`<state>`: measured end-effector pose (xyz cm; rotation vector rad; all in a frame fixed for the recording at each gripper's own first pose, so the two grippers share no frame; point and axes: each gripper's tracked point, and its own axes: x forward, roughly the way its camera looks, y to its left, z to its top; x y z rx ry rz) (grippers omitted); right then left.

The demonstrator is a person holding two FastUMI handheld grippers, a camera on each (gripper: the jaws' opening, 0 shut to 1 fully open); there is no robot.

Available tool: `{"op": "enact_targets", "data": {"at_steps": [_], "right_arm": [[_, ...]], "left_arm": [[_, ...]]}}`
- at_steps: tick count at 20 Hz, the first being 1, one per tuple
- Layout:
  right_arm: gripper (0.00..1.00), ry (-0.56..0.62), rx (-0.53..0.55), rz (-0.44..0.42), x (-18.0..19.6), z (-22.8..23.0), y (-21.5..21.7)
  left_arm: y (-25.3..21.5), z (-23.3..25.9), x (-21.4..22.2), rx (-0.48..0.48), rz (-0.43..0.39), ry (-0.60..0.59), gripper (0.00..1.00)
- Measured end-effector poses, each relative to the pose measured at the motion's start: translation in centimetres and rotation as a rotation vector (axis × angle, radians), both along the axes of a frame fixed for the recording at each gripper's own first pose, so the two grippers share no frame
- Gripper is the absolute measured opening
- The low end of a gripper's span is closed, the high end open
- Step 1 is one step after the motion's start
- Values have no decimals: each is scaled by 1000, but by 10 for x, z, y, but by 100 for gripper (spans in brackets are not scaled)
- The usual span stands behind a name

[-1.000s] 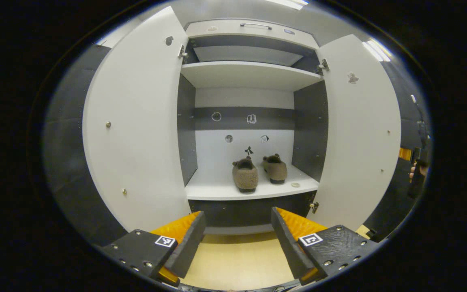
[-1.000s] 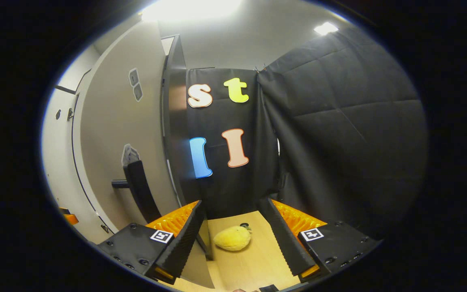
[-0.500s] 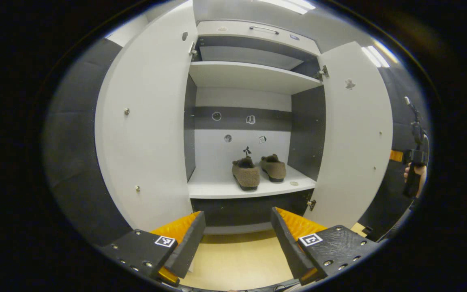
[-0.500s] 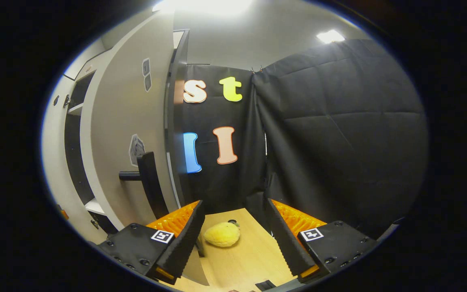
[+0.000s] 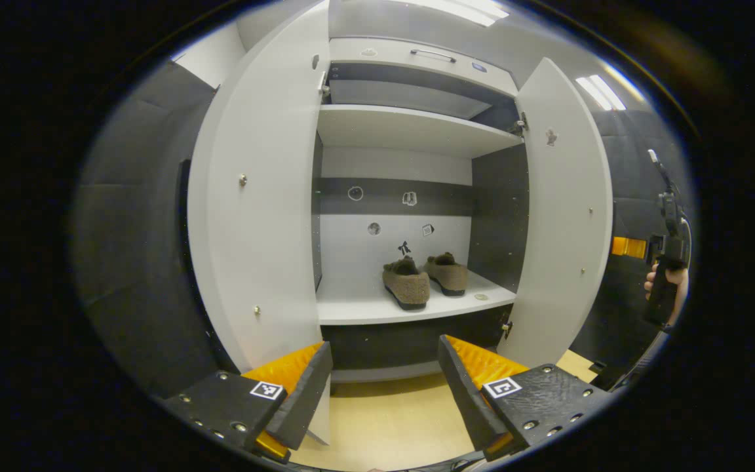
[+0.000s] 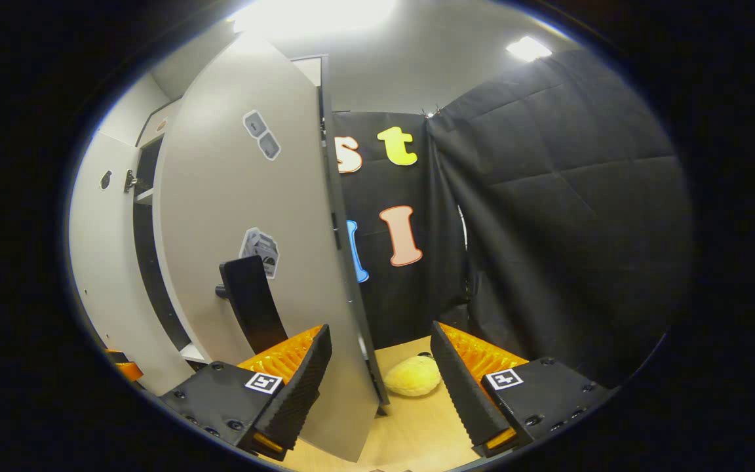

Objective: Grab one shoe with the right hand and put it into the shoe cabinet, grab the other shoe with the left hand and put it into the shoe cabinet; then close the right door with the right hand and the left door with the left hand.

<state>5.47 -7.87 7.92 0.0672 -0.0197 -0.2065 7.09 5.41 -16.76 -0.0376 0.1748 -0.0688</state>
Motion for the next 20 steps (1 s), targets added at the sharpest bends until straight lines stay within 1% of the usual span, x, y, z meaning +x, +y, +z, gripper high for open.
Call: {"op": "enact_targets", "data": {"at_steps": [5,7,8,11,13,14,15,18,19,20], "right_arm": [[97,14,-49,124,21,-5,61],[97,24,-93,121,18,-9,66],[97,25,-94,119,19,-12,67],[97,36,-48,127,23,-19,71],[97,46,-29,133,23,-25,77],[97,48,-26,138,23,-27,79],[97,50,-29,141,24,-28,80],[97,56,-53,154,25,-31,87],[97,61,-59,160,25,-31,91],[97,67,-66,165,24,-34,93]], "left_arm": [[16,0,-16,0,16,-8,94],[27,3,-25,4,33,-28,94],[30,5,-30,-6,32,-36,94],[38,5,-44,-58,37,-50,93],[49,0,-51,-83,57,-42,93],[55,0,-55,-91,75,-37,85],[64,-2,-61,-100,93,-32,93],[101,-5,-72,-108,164,-26,93],[116,-6,-73,-102,186,-26,100],[130,-4,-74,-97,204,-31,93]]}}
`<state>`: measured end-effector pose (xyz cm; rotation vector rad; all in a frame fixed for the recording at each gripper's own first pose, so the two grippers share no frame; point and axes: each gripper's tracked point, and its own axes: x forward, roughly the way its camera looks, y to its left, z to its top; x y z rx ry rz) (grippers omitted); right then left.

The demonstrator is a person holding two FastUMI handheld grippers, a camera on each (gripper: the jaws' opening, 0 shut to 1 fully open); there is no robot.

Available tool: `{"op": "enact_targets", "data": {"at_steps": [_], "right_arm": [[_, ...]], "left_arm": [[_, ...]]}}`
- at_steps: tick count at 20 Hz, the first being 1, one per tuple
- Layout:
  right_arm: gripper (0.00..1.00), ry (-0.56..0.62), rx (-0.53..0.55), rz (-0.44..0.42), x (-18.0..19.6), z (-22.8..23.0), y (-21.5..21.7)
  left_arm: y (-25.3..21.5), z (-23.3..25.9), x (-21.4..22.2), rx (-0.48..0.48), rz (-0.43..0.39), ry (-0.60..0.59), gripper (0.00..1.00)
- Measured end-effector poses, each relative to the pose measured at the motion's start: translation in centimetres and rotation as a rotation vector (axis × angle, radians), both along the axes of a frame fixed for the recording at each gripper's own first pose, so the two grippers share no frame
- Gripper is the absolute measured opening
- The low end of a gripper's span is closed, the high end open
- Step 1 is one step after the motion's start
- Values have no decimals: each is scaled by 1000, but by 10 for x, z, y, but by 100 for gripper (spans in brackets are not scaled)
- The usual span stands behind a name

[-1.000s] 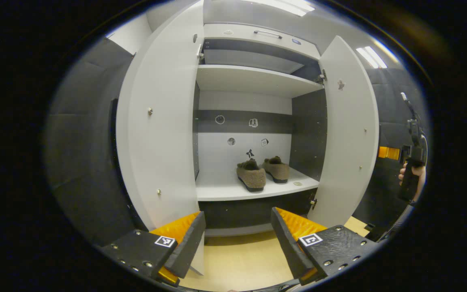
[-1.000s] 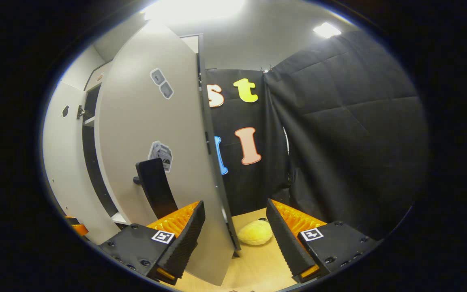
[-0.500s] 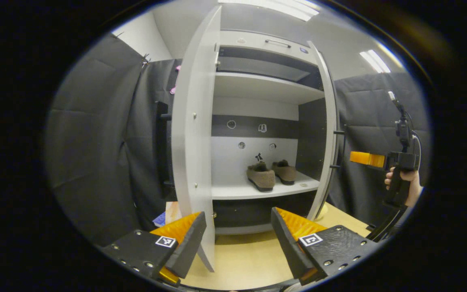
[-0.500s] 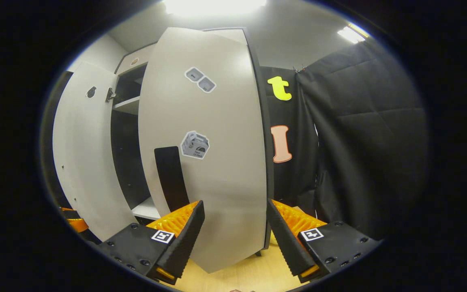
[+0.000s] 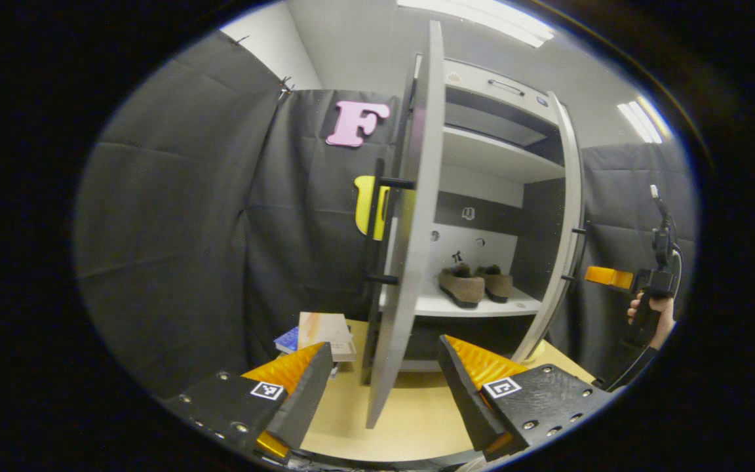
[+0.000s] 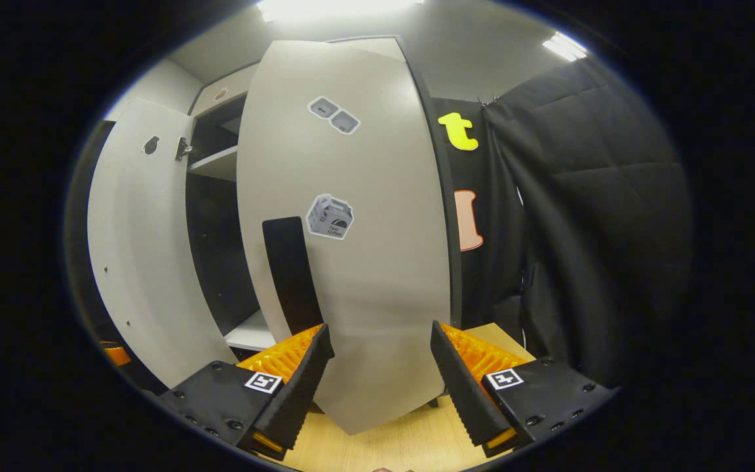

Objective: Grab one shoe with the right hand and put it into the shoe cabinet, grab the other shoe with the left hand and put it into the shoe cabinet; then close the right door with the right hand and the left door with the left hand.

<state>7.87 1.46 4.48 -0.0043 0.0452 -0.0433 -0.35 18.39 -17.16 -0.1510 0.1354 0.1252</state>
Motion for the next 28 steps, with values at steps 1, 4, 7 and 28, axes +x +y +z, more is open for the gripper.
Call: {"op": "enact_targets", "data": {"at_steps": [1,4,7,28], "right_arm": [[97,4,-7,2,0,-3,1],[97,10,-24,2,-5,-10,3],[97,9,-17,18,-6,-17,14],[98,121,65,-105,-31,-53,-47]], "left_arm": [[15,3,1,9,24,-6,93],[60,14,4,41,83,-28,93],[91,27,17,79,108,-48,100],[60,98,110,166,-66,-126,93]]}}
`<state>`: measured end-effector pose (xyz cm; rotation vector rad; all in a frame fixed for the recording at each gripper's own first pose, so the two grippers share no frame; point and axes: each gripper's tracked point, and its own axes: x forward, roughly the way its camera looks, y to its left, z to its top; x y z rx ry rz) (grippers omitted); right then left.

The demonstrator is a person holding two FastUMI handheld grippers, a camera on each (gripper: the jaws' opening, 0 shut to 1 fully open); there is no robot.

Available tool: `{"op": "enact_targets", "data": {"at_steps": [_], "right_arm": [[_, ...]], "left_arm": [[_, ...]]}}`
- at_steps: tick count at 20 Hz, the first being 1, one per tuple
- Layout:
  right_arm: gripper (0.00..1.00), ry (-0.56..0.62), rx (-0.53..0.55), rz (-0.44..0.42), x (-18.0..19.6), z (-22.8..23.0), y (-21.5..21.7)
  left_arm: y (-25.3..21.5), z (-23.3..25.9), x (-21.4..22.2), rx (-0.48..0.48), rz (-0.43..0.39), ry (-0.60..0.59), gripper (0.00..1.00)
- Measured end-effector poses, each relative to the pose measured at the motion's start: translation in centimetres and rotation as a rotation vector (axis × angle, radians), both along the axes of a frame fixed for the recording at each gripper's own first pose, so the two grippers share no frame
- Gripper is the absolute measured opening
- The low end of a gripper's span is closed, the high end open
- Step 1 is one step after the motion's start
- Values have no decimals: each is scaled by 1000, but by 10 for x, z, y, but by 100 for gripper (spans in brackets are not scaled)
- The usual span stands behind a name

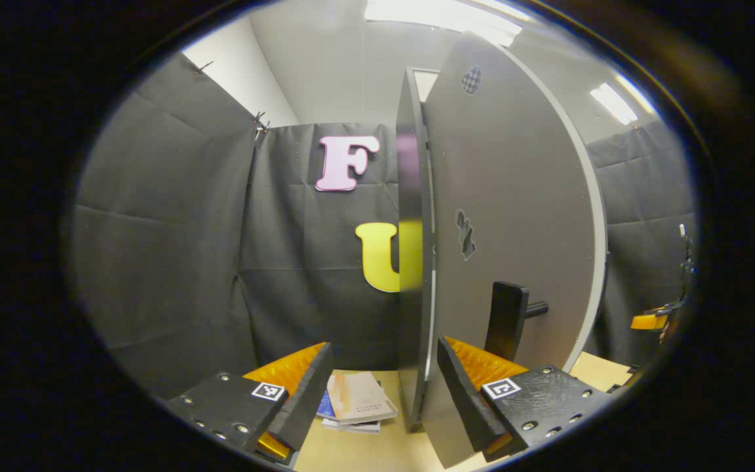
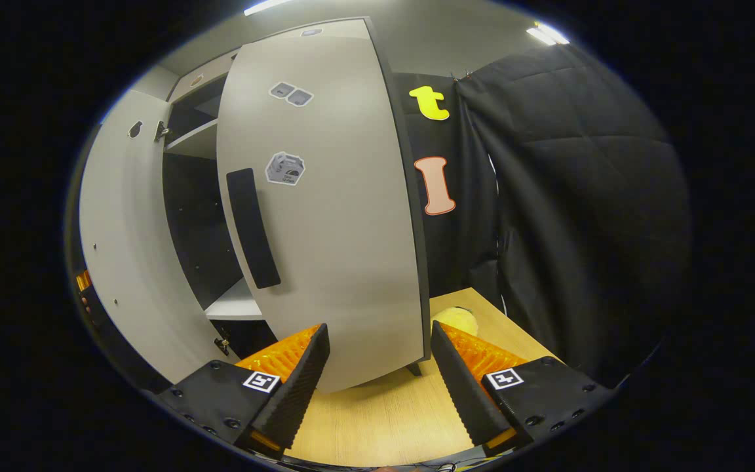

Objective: Grab one shoe with the right hand and put it into the shoe cabinet, grab the other shoe with the left hand and put it into the shoe cabinet; then close the right door with the right hand and the left door with the left hand.

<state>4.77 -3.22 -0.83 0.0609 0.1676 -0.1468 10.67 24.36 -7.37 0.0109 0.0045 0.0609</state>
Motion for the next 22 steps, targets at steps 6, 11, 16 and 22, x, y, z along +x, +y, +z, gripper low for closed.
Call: {"op": "enact_targets", "data": {"at_steps": [6,11,16,22], "right_arm": [[98,28,51,39,15,-1,-22],[99,55,61,85,25,-2,-42],[98,45,65,104,35,4,-59],[98,13,50,109,33,18,-82]], "left_arm": [[-35,-12,-7,-90,121,50,100],[-76,-17,5,-154,127,68,100],[-145,-31,44,-214,90,72,100],[-176,-4,47,-69,141,8,100]]}}
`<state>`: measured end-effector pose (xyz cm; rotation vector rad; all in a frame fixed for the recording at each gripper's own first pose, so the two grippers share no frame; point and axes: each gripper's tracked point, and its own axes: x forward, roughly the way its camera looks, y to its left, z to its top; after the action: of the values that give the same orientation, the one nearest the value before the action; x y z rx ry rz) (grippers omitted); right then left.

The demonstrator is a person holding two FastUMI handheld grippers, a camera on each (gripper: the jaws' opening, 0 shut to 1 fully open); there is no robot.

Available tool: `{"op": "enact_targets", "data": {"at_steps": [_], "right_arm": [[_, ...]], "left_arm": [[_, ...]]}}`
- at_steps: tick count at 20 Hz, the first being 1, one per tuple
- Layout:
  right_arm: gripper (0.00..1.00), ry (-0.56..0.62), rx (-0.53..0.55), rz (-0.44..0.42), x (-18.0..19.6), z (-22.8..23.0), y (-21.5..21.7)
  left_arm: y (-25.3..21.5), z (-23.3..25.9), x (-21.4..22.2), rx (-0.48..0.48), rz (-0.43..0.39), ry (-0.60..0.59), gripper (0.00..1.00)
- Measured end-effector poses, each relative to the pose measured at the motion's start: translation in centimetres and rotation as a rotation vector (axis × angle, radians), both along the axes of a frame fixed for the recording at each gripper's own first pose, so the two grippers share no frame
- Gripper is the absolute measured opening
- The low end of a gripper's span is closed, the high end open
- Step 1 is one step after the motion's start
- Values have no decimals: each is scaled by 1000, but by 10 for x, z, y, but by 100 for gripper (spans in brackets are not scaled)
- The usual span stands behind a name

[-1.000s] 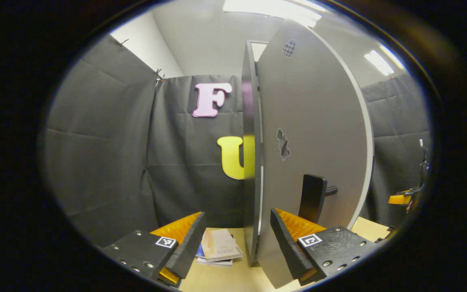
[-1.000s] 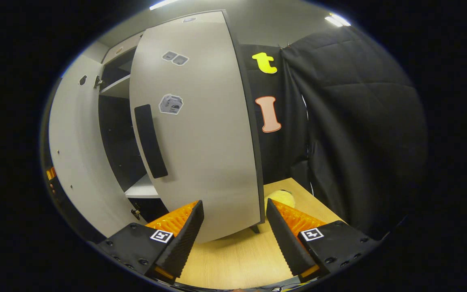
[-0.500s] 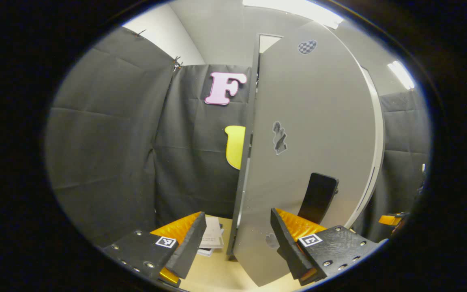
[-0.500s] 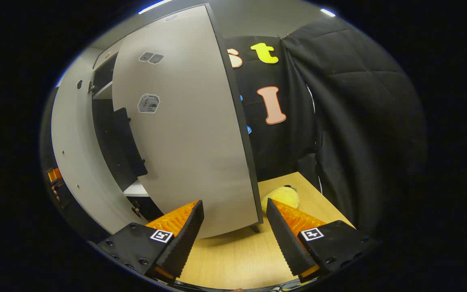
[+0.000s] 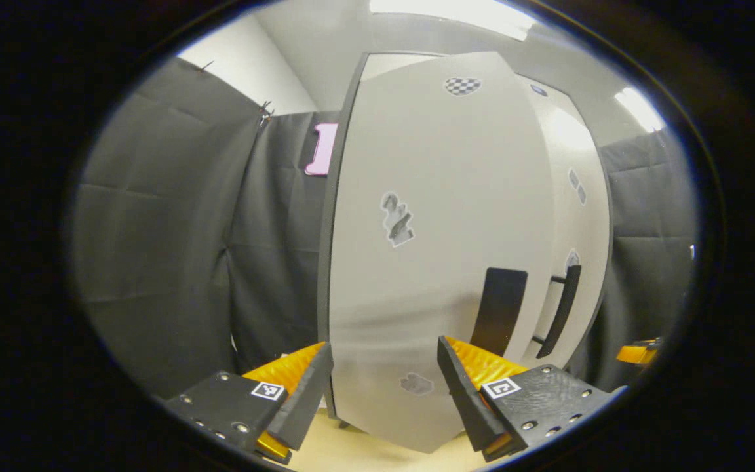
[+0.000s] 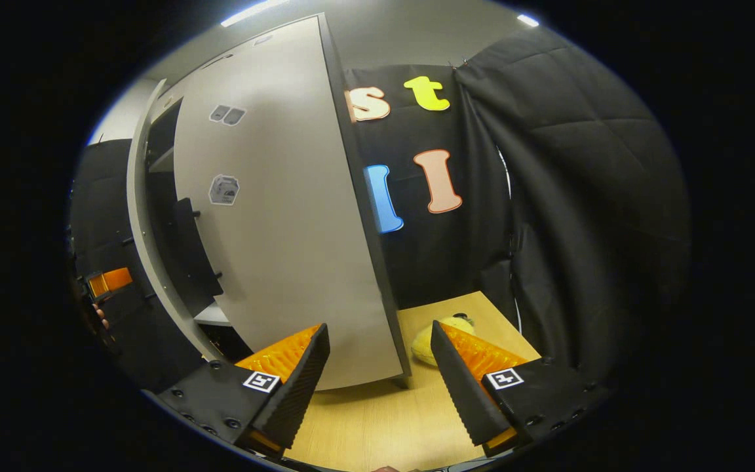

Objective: Grab one shoe with the right hand and put it into the shoe cabinet, grab the other shoe with the left hand and put it into the shoe cabinet; then close the right door with the right hand and the left door with the left hand.

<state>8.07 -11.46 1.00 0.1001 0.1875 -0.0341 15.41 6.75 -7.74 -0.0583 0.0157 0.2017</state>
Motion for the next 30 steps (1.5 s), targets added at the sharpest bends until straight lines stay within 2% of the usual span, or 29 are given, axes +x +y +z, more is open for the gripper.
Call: {"op": "enact_targets", "data": {"at_steps": [5,10,11,15,19,22,25,27,28,30], "right_arm": [[98,0,-28,-38,-2,-1,-26],[98,-87,5,8,1,23,-25],[98,-115,18,10,1,29,-25],[98,-163,46,23,-1,41,-13],[98,-179,14,44,2,36,-1],[98,-137,-5,55,9,27,13],[98,-164,-28,48,13,33,28],[98,-148,-33,45,12,32,41],[98,-155,-36,37,11,35,46],[98,-162,-35,34,10,42,56]], "left_arm": [[-16,-5,-28,-34,16,-18,100],[-31,-26,-64,-64,80,-9,100],[-36,-29,-71,-61,74,-4,85],[-45,-27,-91,-16,65,-5,100],[-43,-30,-100,-20,67,-15,100],[-30,-34,-107,-55,64,-23,100],[-15,-33,-112,-35,73,-31,100],[-7,-33,-110,-33,44,-27,93],[-4,-33,-106,-35,24,-29,100],[10,-32,-100,-37,26,-29,100]]}}
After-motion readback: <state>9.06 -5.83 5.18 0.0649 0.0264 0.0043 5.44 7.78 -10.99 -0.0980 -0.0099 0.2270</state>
